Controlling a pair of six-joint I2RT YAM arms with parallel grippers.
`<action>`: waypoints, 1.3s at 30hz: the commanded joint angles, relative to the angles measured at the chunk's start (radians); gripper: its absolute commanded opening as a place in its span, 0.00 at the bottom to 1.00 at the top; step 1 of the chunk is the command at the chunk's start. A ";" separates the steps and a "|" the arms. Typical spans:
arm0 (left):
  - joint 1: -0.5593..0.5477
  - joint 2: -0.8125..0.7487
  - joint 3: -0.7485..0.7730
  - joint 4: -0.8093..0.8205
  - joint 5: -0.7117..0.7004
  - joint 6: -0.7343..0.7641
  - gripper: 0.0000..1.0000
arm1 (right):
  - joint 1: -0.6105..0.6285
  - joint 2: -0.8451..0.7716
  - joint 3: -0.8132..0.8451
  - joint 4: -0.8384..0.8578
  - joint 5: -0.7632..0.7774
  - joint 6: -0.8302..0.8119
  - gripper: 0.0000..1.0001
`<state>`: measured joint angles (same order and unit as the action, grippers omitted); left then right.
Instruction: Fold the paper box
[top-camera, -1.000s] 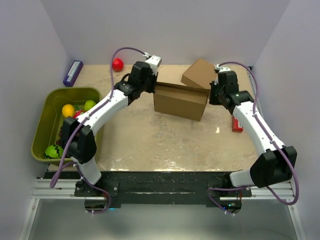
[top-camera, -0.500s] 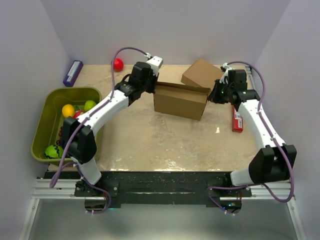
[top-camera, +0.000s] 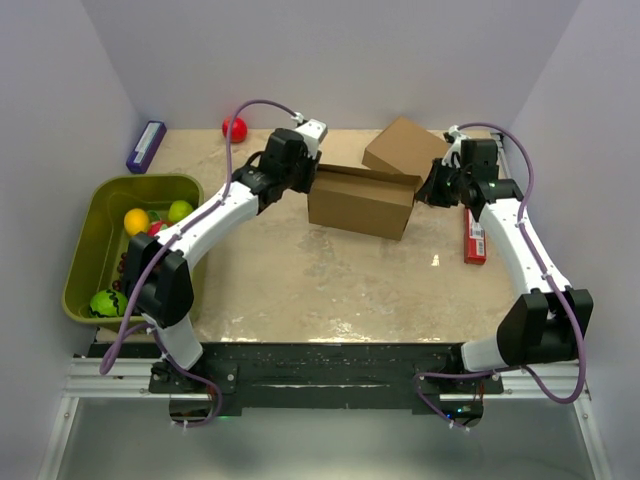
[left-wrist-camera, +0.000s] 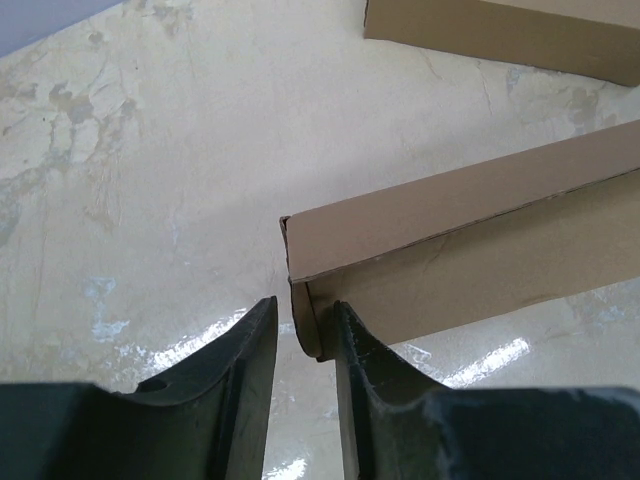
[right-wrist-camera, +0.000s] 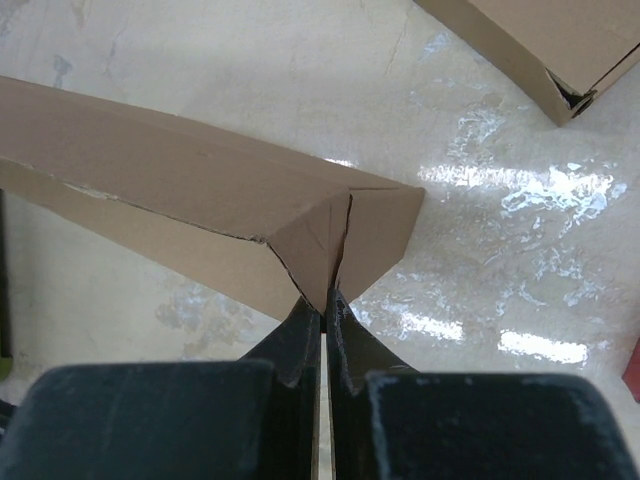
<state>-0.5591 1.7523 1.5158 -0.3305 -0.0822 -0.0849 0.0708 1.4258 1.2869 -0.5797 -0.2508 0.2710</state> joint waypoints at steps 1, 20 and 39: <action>-0.002 -0.011 -0.002 0.024 0.019 0.001 0.37 | -0.006 -0.028 0.002 0.001 0.005 -0.027 0.00; 0.002 0.018 -0.089 0.067 0.024 0.010 0.16 | -0.008 -0.039 -0.017 0.075 -0.070 0.097 0.00; -0.004 0.024 -0.083 0.054 -0.022 0.047 0.09 | -0.042 -0.025 -0.017 0.159 -0.180 0.183 0.00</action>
<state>-0.5568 1.7527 1.4570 -0.2241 -0.0975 -0.0841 0.0383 1.4235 1.2617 -0.4942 -0.3622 0.4267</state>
